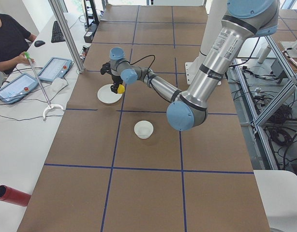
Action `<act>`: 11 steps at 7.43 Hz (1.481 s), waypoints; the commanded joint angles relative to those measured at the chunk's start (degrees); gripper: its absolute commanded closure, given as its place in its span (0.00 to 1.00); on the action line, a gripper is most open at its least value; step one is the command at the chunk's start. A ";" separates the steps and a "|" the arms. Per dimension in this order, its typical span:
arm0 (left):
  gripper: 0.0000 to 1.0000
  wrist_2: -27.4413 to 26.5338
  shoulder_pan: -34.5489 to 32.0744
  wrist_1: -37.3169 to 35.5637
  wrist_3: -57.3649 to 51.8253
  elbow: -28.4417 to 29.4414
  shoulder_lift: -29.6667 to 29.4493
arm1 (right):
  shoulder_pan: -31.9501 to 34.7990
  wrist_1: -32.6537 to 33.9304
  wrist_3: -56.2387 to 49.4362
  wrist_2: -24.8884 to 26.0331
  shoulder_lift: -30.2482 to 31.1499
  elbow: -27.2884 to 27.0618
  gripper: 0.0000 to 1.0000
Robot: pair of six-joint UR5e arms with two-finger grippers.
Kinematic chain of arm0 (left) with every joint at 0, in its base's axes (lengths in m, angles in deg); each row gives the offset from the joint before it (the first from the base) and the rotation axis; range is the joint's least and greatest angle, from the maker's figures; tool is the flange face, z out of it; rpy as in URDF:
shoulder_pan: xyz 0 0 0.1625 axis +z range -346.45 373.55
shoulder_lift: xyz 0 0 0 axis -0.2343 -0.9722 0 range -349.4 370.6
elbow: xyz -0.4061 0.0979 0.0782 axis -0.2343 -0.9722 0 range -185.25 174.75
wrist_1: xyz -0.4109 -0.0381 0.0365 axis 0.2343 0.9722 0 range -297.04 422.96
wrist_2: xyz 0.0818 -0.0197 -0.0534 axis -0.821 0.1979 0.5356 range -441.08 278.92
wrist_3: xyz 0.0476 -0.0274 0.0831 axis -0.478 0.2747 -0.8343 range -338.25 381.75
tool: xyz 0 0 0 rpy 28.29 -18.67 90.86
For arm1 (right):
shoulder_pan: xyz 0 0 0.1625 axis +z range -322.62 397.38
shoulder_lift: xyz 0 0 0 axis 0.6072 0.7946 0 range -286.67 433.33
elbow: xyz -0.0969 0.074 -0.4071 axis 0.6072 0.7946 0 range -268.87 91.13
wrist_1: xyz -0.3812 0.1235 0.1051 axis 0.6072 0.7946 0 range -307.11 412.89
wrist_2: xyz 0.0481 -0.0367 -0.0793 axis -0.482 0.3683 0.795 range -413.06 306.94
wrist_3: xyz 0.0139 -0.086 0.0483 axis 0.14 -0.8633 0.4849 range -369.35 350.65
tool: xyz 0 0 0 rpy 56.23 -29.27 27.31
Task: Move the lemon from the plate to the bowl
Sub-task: 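Lift the lemon with the left gripper and carry it over the white bowl, then lower the lemon into the bowl and open the left gripper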
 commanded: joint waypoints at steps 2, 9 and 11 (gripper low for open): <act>1.00 -0.07 -0.38 -0.79 0.07 -12.00 22.07 | 0.00 0.00 0.00 0.00 0.00 0.00 0.00; 0.91 2.74 0.32 0.09 3.67 -7.11 24.69 | 0.00 0.00 0.00 0.00 0.00 0.00 0.00; 0.74 2.65 0.41 0.18 3.41 -6.93 24.16 | 0.00 0.00 0.00 0.00 0.00 0.00 0.00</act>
